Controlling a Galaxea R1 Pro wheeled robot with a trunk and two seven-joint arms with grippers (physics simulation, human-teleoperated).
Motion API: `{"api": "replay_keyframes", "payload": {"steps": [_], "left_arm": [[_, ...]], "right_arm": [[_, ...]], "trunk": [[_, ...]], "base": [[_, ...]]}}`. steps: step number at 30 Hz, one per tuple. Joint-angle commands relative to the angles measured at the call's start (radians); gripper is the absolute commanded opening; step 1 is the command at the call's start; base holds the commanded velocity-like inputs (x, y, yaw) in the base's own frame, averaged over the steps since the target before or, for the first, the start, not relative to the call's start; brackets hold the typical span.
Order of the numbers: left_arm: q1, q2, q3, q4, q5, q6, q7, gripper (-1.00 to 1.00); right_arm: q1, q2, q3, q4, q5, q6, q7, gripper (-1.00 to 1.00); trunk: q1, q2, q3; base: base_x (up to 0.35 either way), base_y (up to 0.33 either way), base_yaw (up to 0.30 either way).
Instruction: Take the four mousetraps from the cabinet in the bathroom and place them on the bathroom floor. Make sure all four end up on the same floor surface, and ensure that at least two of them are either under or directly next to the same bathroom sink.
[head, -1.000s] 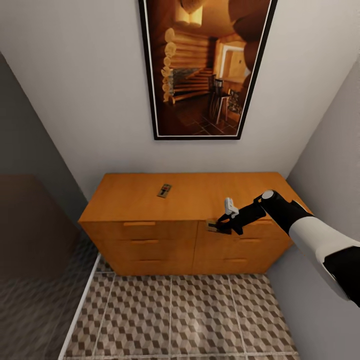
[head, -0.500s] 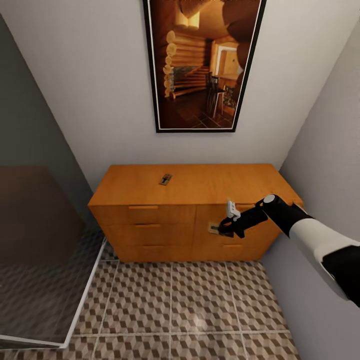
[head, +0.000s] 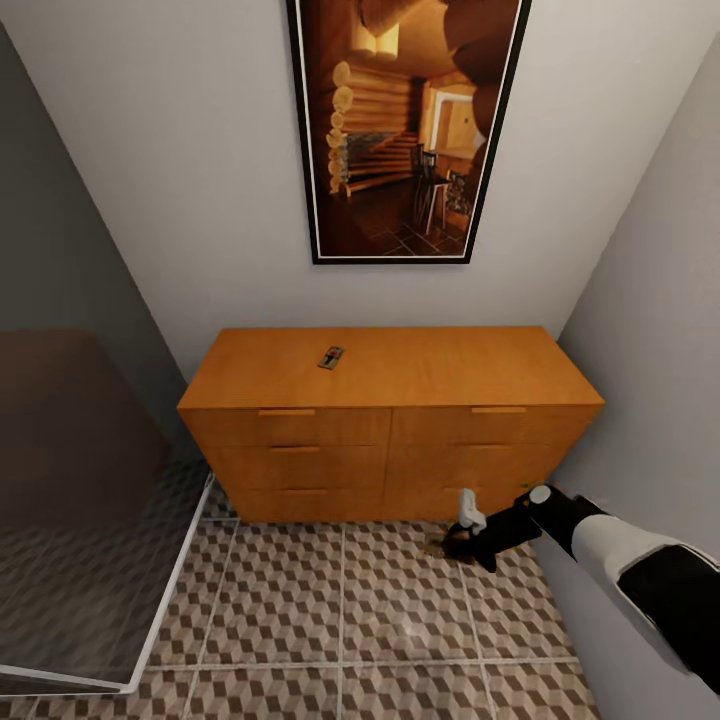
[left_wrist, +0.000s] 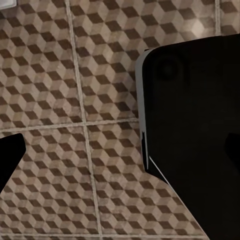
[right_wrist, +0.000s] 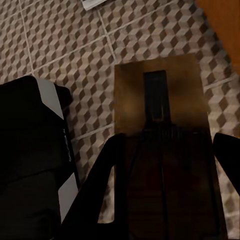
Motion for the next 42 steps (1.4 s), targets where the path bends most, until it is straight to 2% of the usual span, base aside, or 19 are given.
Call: {"api": "replay_keyframes", "payload": {"steps": [1,3,6,9,16,20,22,24,25,26,28,29,32,33,35,36,38,39,42], "left_arm": [[-0.001,-0.001,-0.009,0.002,0.007,-0.005,0.002,1.0],[-0.001,-0.001,-0.008,0.001,0.007,-0.005,0.002,1.0],[-0.001,-0.002,-0.008,0.0,0.007,-0.005,0.002,1.0],[-0.001,-0.002,-0.007,-0.005,0.007,-0.005,0.002,1.0],[-0.001,-0.003,-0.004,-0.053,0.008,0.017,0.007,1.0],[-0.001,-0.004,-0.003,-0.132,0.009,0.123,0.008,1.0],[-0.001,-0.003,-0.003,-0.217,0.009,0.223,0.008,1.0],[-0.001,-0.003,-0.003,-0.31,0.009,0.327,0.009,1.0],[-0.001,-0.003,-0.003,-0.355,0.009,0.373,0.01,1.0],[-0.001,-0.003,-0.003,-0.398,0.009,0.411,0.011,1.0],[-0.001,-0.003,-0.003,-0.471,0.008,0.461,0.013,1.0],[-0.001,-0.003,-0.002,-0.488,0.008,0.468,0.013,1.0],[-0.002,-0.004,-0.001,-0.599,0.007,0.498,0.017,1.0],[-0.002,-0.004,-0.001,-0.622,0.007,0.508,0.017,1.0],[-0.004,-0.006,-0.001,-0.724,0.007,0.59,0.02,1.0],[-0.004,-0.007,-0.001,-0.751,0.007,0.62,0.02,1.0],[-0.005,-0.017,-0.001,-0.886,0.005,0.771,0.023,1.0],[-0.006,-0.019,-0.001,-0.91,0.004,0.793,0.024,1.0],[-0.009,-0.03,0.0,-1.028,0.003,0.865,0.03,1.0]], "right_arm": [[0.036,0.001,-0.017,-0.001,0.024,-0.021,-0.028,-1.0],[0.093,0.006,-0.017,-0.001,0.05,-0.051,-0.078,-1.0],[0.209,0.031,-0.017,0.0,0.098,-0.097,-0.186,-1.0],[0.289,0.047,-0.018,0.0,0.123,-0.111,-0.28,-1.0],[0.404,0.086,-0.018,0.001,0.132,-0.132,-0.45,-1.0],[0.445,0.117,-0.02,0.001,0.126,-0.152,-0.619,-1.0],[0.461,0.126,-0.021,0.001,0.117,-0.162,-0.719,-1.0],[0.472,0.13,-0.022,0.001,0.077,-0.179,-0.785,-1.0],[0.477,0.131,-0.023,0.001,0.036,-0.192,-0.806,-1.0],[0.483,0.13,-0.023,0.001,-0.023,-0.21,-0.821,-1.0],[0.497,0.129,-0.024,0.001,-0.171,-0.246,-0.843,-1.0],[0.5,0.129,-0.024,0.001,-0.21,-0.253,-0.847,-1.0],[0.528,0.128,-0.023,0.002,-0.413,-0.289,-0.879,-1.0],[0.531,0.127,-0.023,0.002,-0.437,-0.296,-0.886,-1.0],[0.543,0.131,-0.023,0.002,-0.5,-0.32,-0.928,-1.0],[0.546,0.132,-0.023,0.002,-0.508,-0.326,-0.941,-1.0],[0.562,0.148,-0.022,0.002,-0.533,-0.351,-1.02,-1.0],[0.565,0.154,-0.022,0.002,-0.536,-0.356,-1.04,-1.0],[0.587,0.195,-0.022,0.002,-0.543,-0.395,-1.175,-1.0]], "trunk": [[0.001,-0.002,-0.001],[0.001,-0.002,-0.001],[0.001,-0.002,-0.001],[0.001,-0.002,-0.001],[0.001,-0.002,-0.001],[0.001,-0.002,-0.001],[0.001,-0.002,-0.001],[0.001,-0.002,-0.001],[0.001,-0.002,-0.001],[0.001,-0.002,-0.001],[0.001,-0.002,-0.001],[0.001,-0.002,-0.001],[0.001,-0.002,-0.001],[0.001,-0.002,-0.001],[0.001,-0.002,-0.001],[0.001,-0.002,-0.001],[0.001,-0.002,-0.001],[0.001,-0.002,-0.001],[0.001,-0.002,-0.001]], "base": [[0.0,0.0,0.0],[0.0,0.0,0.0],[0.0,0.0,0.0],[0.0,0.0,0.0],[0.0,0.0,0.0],[0.0,0.0,0.0],[0.0,0.0,0.0],[0.0,0.0,0.0],[0.0,0.0,0.0],[0.0,0.0,0.0],[0.0,0.0,0.0],[0.0,0.0,0.0],[0.0,0.0,0.0],[0.0,0.0,0.0],[0.0,0.0,0.0],[0.0,0.0,0.0],[0.0,0.0,0.0],[0.0,0.0,0.0],[0.0,0.0,0.0]]}}
